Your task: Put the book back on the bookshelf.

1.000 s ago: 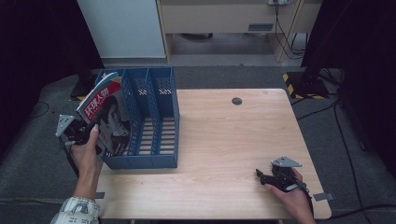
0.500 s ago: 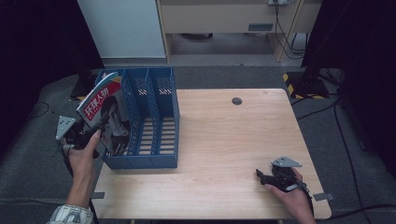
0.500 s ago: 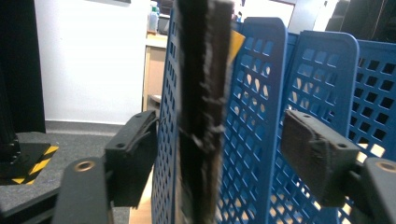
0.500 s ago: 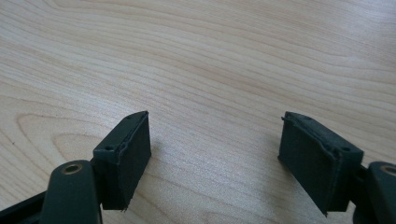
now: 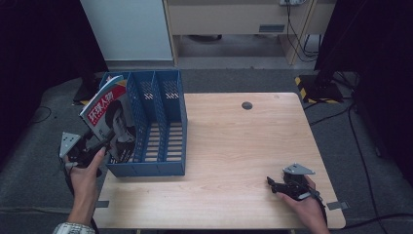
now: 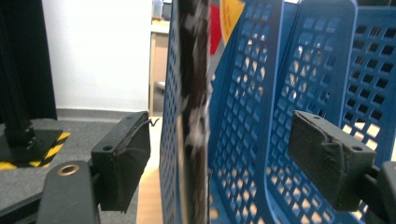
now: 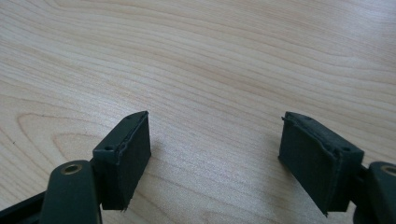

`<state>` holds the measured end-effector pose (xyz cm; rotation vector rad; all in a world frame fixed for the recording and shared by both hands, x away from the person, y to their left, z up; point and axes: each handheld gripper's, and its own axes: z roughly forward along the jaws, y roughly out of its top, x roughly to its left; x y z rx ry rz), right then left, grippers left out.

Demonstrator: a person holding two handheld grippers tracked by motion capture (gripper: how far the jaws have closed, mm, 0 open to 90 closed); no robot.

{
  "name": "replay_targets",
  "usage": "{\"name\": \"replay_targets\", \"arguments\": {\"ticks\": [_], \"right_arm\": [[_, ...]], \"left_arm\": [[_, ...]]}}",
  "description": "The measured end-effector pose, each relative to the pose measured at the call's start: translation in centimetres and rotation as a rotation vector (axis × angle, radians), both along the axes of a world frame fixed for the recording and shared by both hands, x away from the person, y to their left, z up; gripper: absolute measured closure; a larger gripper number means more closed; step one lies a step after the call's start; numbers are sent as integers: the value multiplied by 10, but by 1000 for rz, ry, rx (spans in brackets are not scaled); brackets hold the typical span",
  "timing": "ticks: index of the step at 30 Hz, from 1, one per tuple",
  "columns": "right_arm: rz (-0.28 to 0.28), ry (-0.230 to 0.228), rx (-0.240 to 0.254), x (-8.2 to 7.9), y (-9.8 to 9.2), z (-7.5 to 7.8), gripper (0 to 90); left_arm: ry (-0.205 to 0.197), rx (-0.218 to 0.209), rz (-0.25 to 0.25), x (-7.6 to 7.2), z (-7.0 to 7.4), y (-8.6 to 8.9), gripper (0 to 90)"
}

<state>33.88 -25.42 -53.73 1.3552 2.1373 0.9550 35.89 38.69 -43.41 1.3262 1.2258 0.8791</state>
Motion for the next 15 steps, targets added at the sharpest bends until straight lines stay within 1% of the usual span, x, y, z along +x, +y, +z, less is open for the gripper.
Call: {"name": "replay_targets", "arguments": {"ticks": [1, 3, 5, 7, 8, 9, 10, 11, 12, 13, 15], "right_arm": [[0, 0, 0, 0, 0, 0, 249], [2, 1, -1, 0, 0, 0, 247], [3, 0, -1, 0, 0, 0, 247], [3, 1, -1, 0, 0, 0, 247], [5, 1, -1, 0, 0, 0, 246], [5, 1, -1, 0, 0, 0, 246], [4, 2, 1, 0, 0, 0, 245], [4, 2, 1, 0, 0, 0, 245], [6, 2, -1, 0, 0, 0, 245], [3, 1, 1, 0, 0, 0, 245], [6, 2, -1, 0, 0, 0, 245]], "left_arm": [[0, 0, 0, 0, 0, 0, 206], [7, 9, -2, -9, -5, 0, 205], [11, 9, 0, -11, -7, 1, 205], [18, 5, 1, -16, -10, 2, 202], [20, -2, 1, -21, -12, 2, 197], [20, -2, 1, -21, -12, 2, 197], [20, -6, -3, -26, -13, 2, 197], [20, -6, -3, -26, -13, 2, 197], [21, -10, -8, -31, -15, 1, 197], [21, -10, -8, -31, -15, 1, 197], [19, -10, -19, -38, -15, 0, 198]]}}
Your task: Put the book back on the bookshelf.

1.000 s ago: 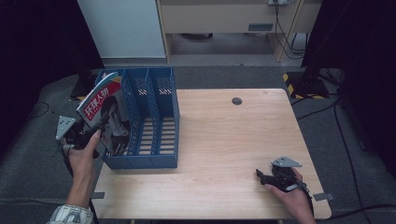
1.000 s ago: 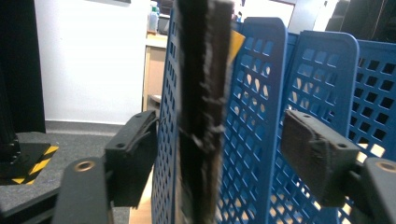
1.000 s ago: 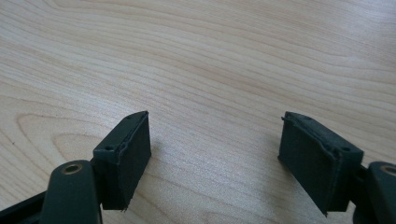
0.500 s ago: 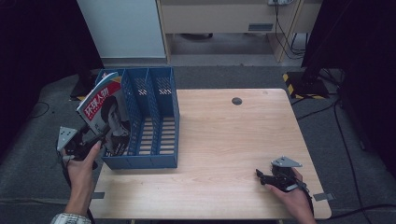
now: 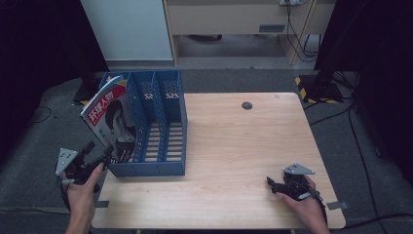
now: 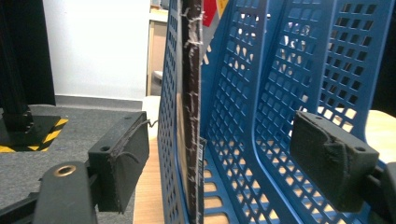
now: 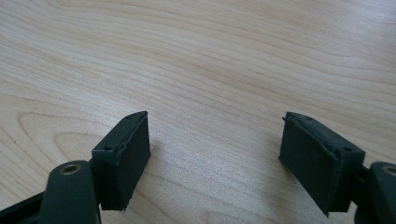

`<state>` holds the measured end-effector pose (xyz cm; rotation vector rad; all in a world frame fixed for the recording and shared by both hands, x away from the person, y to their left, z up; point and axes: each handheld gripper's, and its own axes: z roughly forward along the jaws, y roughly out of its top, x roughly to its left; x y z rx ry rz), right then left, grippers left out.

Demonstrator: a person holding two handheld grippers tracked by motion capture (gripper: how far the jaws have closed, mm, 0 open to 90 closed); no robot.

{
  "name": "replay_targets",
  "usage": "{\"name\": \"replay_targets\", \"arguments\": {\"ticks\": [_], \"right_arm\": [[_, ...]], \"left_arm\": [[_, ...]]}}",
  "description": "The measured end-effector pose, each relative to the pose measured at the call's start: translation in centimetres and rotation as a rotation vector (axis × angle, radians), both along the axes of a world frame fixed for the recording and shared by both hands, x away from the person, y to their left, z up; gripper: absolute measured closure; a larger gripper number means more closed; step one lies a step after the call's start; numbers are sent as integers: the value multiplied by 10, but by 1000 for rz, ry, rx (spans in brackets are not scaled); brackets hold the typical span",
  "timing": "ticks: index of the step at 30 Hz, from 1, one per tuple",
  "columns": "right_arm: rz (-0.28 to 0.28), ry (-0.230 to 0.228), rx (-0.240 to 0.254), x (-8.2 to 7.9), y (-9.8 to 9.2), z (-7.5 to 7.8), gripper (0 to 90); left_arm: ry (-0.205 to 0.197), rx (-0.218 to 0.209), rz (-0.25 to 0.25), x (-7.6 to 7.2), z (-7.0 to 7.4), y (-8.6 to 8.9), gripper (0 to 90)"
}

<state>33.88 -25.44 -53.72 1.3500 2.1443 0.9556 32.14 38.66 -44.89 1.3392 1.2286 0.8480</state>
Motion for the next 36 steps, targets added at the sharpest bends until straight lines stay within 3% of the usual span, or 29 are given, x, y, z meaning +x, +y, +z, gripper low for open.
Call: {"name": "replay_targets", "arguments": {"ticks": [11, 13, 20, 36], "right_arm": [[-3, 0, 3, 0, 0, 0, 245], [-2, 0, 1, 0, 0, 0, 245], [1, -2, 1, 0, 1, 0, 245], [1, -2, 1, 0, 1, 0, 245]], "left_arm": [[-17, 25, -60, -16, 9, -13, 200], [-18, 10, -77, -16, 10, -17, 199], [-12, 32, -109, -10, 11, -28, 190], [20, 88, -231, 12, 21, -63, 148]]}}
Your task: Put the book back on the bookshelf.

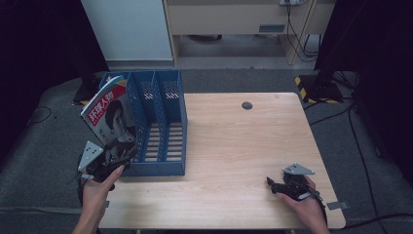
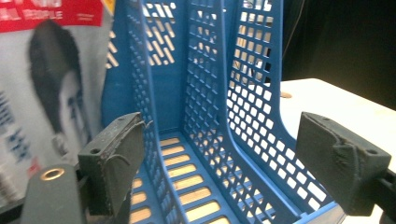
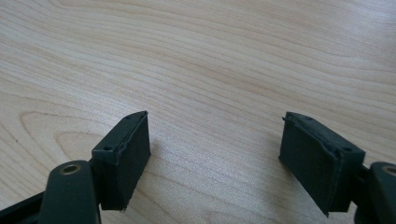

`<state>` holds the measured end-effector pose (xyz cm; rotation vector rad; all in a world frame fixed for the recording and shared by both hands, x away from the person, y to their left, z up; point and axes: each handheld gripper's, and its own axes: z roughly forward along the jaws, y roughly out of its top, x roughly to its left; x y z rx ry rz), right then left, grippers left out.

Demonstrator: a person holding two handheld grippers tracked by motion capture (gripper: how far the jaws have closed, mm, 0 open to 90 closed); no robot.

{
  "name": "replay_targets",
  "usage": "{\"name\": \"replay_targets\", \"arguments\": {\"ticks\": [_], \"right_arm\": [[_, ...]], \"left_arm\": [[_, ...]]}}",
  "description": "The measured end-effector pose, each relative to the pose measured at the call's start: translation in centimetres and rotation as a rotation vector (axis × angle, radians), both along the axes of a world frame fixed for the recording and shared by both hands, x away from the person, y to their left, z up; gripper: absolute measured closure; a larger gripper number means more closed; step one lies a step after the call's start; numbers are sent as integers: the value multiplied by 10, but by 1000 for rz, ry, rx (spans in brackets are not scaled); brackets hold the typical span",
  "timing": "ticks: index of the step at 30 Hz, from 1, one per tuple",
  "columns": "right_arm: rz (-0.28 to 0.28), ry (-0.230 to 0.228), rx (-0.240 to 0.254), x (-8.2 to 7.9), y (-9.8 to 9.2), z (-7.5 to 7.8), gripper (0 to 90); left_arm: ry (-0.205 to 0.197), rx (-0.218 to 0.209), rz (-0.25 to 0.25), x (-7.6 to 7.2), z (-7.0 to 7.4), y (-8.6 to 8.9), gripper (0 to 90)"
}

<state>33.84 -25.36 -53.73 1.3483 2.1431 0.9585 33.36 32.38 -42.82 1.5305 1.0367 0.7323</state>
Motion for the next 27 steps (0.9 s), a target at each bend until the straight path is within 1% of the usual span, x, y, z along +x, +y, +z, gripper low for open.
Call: {"name": "replay_targets", "arguments": {"ticks": [2, 3, 4, 5, 6, 7, 9, 12, 13, 16, 18, 19, 27], "right_arm": [[0, 0, 0, 0, 0, 0, 245], [0, 0, 0, 0, 0, 0, 245], [0, 0, 0, 0, 0, 0, 245], [0, 1, 1, 0, 0, 0, 245], [1, 0, 1, 0, 0, 0, 245], [1, 0, 1, 0, 0, 0, 245], [1, 2, 0, -1, 0, 0, 245], [2, 7, 3, -2, 1, 0, 245], [2, 7, 3, -2, 1, 0, 245], [7, 3, 0, -2, 1, 0, 245], [4, 3, 2, -2, 1, 0, 244], [5, 3, 1, -2, 1, 0, 244], [1, 2, 1, -2, 2, 0, 233]], "left_arm": [[3, 6, -6, 1, 1, -2, 141], [6, 10, -21, 3, 2, -7, 138], [6, 10, -21, 3, 2, -7, 132], [12, 18, -34, 5, 2, -12, 127], [12, 18, -34, 5, 2, -12, 125], [22, 27, -47, 7, 3, -17, 120], [26, 33, -56, 8, 3, -19, 114], [38, 42, -86, 12, 6, -30, 85], [38, 42, -86, 12, 6, -30, 75], [48, 52, -107, 15, 9, -38, 50], [51, 55, -114, 16, 9, -40, 42], [59, 59, -129, 18, 10, -44, 38], [75, 76, -152, 23, 10, -58, 38]]}}
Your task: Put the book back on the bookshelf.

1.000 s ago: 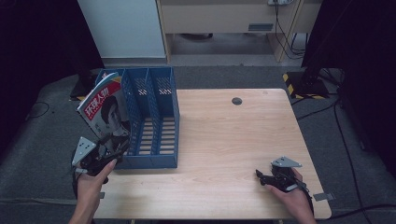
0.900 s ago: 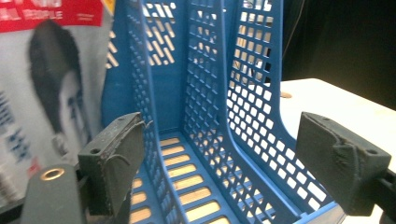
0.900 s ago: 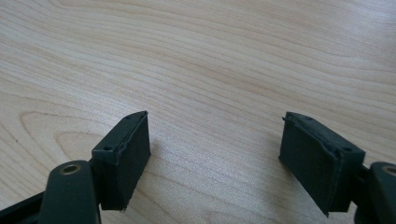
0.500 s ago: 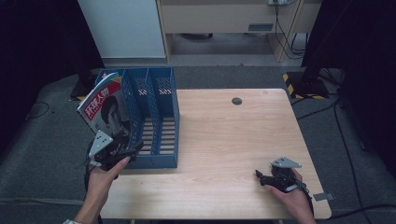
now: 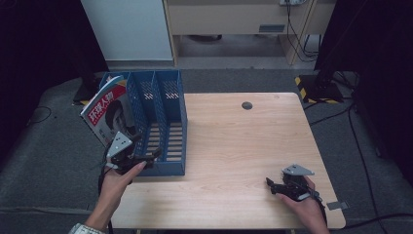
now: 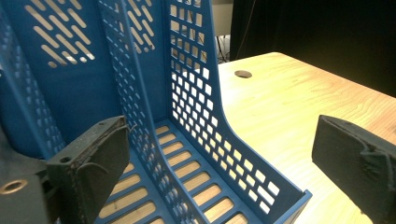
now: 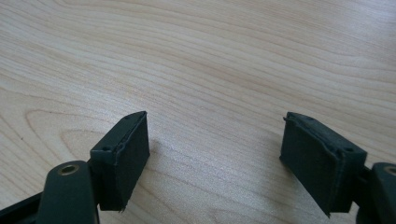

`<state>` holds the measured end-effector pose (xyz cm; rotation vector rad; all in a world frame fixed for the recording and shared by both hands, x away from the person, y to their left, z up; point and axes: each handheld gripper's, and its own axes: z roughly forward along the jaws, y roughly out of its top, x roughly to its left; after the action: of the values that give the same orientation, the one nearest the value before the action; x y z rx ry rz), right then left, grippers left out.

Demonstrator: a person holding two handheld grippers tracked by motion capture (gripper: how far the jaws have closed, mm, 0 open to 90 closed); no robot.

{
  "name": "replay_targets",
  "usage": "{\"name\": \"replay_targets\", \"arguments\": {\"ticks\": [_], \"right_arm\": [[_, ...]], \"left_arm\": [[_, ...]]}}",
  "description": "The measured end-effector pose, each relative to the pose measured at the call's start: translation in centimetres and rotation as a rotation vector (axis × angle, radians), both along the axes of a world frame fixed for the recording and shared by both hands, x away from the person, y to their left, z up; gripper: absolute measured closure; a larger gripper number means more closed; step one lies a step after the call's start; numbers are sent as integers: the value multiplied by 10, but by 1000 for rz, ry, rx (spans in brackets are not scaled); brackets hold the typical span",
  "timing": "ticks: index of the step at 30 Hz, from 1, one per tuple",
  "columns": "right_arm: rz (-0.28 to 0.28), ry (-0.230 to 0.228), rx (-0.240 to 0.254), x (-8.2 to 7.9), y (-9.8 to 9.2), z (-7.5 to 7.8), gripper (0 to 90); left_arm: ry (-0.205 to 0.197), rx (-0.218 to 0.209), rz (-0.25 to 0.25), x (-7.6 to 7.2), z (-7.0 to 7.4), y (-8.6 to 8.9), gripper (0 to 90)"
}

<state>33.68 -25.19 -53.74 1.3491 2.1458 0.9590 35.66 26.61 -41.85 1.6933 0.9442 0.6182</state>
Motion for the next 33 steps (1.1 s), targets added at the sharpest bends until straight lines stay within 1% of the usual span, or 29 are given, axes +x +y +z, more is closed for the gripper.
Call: {"name": "replay_targets", "arguments": {"ticks": [3, 6, 7, 8, 9, 13, 16, 17, 19, 20, 21, 22, 25, 26, 29, 30, 33], "right_arm": [[1, 0, -1, 0, 0, 0, 229], [1, 2, -1, 0, 0, 0, 222], [1, 2, -1, 0, 0, 0, 222], [-1, 6, -2, 0, 0, 0, 212], [-1, 6, -2, 0, 0, 0, 212], [-15, 15, -4, 1, 0, 0, 162], [-20, 15, -7, 2, 0, 0, 141], [-23, 23, -7, 2, 0, -1, 114], [-20, 26, -10, 3, 0, -1, 101], [-24, 30, -13, 3, 1, -1, 72], [-24, 30, -13, 3, 1, -1, 72], [-22, 39, -17, 4, 1, -1, 56], [-29, 40, -18, 5, 1, -1, 46], [-21, 42, -19, 5, 0, -1, 38], [-19, 42, -17, 6, -1, -1, 37], [-11, 41, -16, 6, -3, -1, 39], [-11, 41, -8, 7, -6, -1, 39]], "left_arm": [[1, 9, 1, 1, 0, -3, 38], [-2, 15, -11, 3, 2, -11, 38], [-2, 15, -11, 3, 2, -11, 38], [0, 21, -22, 4, 4, -15, 38], [0, 21, -22, 4, 4, -15, 37], [9, 27, -40, 8, 6, -26, 37], [13, 30, -49, 10, 6, -30, 37], [18, 36, -57, 11, 7, -34, 37], [21, 39, -59, 12, 7, -36, 36], [24, 41, -61, 13, 7, -38, 35], [26, 42, -64, 13, 7, -40, 35], [30, 48, -72, 15, 8, -44, 33], [34, 52, -79, 16, 9, -48, 32], [37, 57, -87, 17, 10, -52, 32], [37, 60, -99, 18, 11, -57, 32], [37, 65, -109, 19, 11, -61, 32], [38, 66, -116, 20, 11, -66, 32]]}}
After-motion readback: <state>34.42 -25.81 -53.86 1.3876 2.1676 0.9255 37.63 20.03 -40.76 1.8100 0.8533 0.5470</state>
